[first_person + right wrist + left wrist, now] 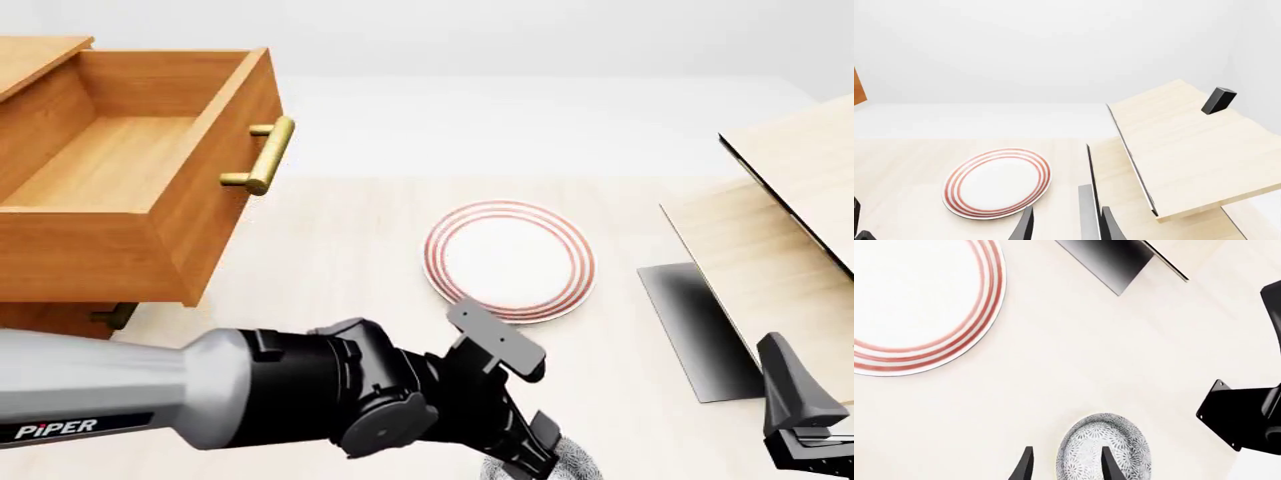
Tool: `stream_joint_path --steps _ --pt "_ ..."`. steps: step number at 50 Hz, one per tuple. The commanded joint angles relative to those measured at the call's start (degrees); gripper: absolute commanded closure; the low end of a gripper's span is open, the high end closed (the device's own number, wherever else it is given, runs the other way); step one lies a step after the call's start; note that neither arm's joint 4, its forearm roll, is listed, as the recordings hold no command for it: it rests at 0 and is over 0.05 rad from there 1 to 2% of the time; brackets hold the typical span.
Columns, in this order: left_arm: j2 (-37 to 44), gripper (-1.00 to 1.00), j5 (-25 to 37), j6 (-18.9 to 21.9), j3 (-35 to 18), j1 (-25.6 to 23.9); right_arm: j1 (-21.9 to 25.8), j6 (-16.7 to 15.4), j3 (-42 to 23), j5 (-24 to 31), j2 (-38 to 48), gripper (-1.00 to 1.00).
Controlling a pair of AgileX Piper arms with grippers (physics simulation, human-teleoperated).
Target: Open the top drawer of the cabinet and put the bowl in it.
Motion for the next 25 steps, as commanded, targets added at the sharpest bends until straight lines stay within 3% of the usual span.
stream_joint_path --steps 1,25 --pt "0.9 -1.0 -1.0 -0.5 0.2 -0.2 0.0 0.0 0.1 0.0 -0.1 -1.0" --pt "3.4 -1.0 -4.2 -2.9 1.3 -1.3 0.0 0.0 0.1 0.0 -0.1 -1.0"
